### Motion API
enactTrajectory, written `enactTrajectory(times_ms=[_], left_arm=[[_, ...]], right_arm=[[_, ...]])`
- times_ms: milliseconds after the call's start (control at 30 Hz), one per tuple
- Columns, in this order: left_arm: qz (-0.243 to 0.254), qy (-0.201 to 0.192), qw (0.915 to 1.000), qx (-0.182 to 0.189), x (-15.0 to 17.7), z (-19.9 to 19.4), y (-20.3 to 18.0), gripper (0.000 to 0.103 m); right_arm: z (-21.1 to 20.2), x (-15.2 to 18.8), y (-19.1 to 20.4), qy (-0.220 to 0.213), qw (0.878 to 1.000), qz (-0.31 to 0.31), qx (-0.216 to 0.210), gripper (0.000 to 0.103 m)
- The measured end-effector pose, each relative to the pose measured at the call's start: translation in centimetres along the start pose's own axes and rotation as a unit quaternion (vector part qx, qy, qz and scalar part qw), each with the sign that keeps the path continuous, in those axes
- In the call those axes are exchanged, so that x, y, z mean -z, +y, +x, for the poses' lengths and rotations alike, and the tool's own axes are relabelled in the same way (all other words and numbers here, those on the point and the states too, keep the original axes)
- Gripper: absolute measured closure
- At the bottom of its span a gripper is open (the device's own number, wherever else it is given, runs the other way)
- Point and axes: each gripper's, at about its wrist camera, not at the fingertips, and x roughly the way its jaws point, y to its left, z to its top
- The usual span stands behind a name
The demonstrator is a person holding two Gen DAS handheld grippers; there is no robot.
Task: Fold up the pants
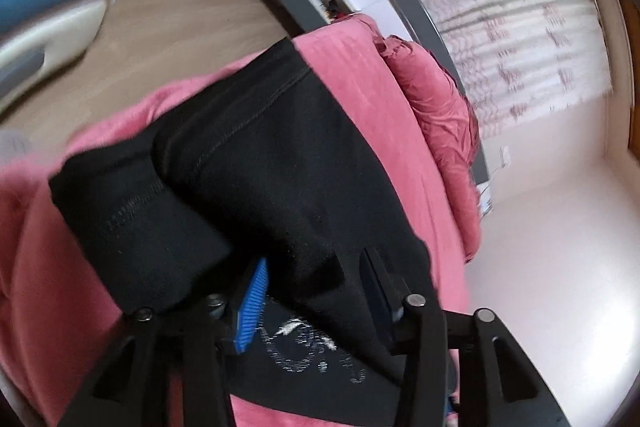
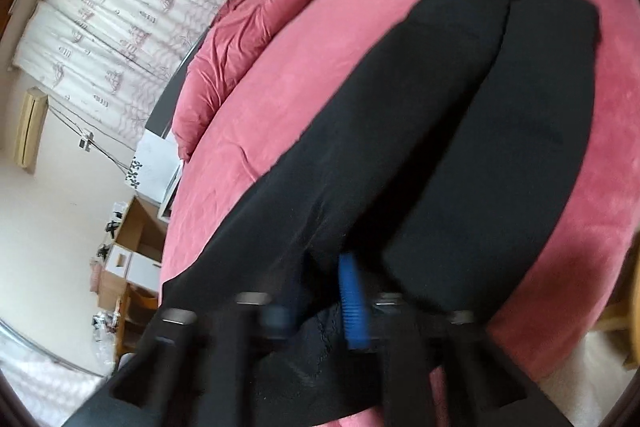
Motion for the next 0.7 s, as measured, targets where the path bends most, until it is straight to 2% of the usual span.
enactTrajectory(times_ms=[33,200,267,300,333,367,433,633,700], left_arm=[[-0.012,-0.004,0.9999,0.000,-0.1,0.2,0.2,0.056],[-0.077,-0.014,0.9969,0.012,-1.0,0.7,1.3,0.056],[-0.100,-0.011,0.9946,0.025,-1.5,0.8,1.5,0.060],[-0.106,-0.012,0.9940,0.026,-1.7,0.8,1.5,0.072],[-0.110,-0.010,0.9936,0.022,-1.9,0.7,1.5,0.080],[-0.113,-0.008,0.9934,0.017,-2.1,0.4,1.6,0.088],[-0.118,-0.010,0.9924,0.034,-2.6,-0.5,1.6,0.095],[-0.088,-0.018,0.9951,0.041,-3.2,-3.6,1.3,0.097],[-0.079,-0.016,0.9961,0.037,-2.9,-4.4,1.4,0.097]], right_arm=[[0.2,0.0,-0.5,0.004,1.000,0.015,-0.002,0.046],[-0.1,-0.2,-1.2,-0.014,0.999,0.031,-0.032,0.046],[0.4,-1.0,-1.0,-0.019,0.999,0.025,-0.028,0.046],[0.6,-1.5,-1.0,-0.020,0.999,0.020,-0.023,0.046],[0.9,-2.0,-0.9,-0.022,0.999,0.015,-0.019,0.046],[1.1,-2.6,-0.8,-0.024,1.000,0.012,-0.014,0.046],[1.4,-4.1,-0.9,-0.029,1.000,0.009,0.002,0.046],[1.1,-8.4,-3.0,-0.052,0.997,0.051,0.021,0.047],[1.2,-9.5,-4.1,-0.058,0.996,0.068,0.029,0.051]])
